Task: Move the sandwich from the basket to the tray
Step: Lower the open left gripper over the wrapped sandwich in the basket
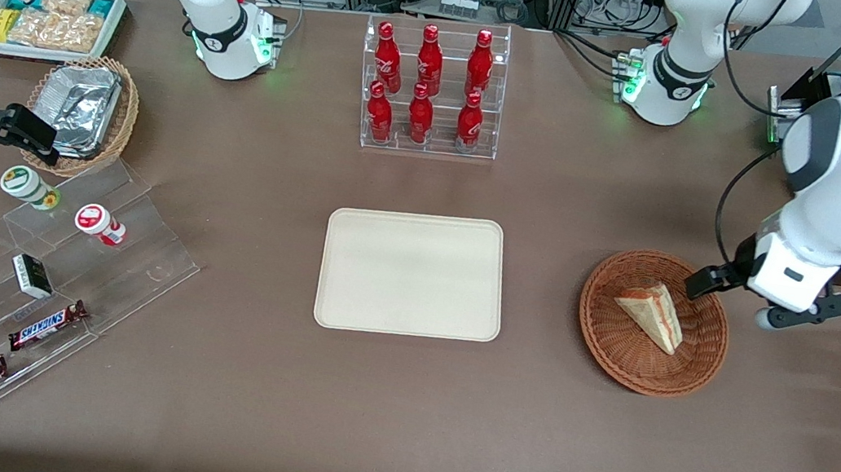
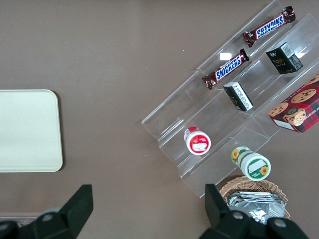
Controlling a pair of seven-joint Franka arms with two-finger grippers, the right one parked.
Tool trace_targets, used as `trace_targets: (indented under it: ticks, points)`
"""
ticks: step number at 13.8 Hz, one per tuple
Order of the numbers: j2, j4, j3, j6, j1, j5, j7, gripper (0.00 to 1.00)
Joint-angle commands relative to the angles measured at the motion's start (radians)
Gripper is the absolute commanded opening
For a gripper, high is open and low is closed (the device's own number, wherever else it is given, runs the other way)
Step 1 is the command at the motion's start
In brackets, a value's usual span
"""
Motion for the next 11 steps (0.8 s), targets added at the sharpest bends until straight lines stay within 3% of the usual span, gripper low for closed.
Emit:
trace_targets:
  ticks: [1, 11]
  points:
    - [0.026, -0.063, -0.003, 0.092, -0.001, -0.013, -0.094, 1.0]
    - [0.16, -0.152, -0.021, 0.288, -0.001, -0.013, -0.171, 1.0]
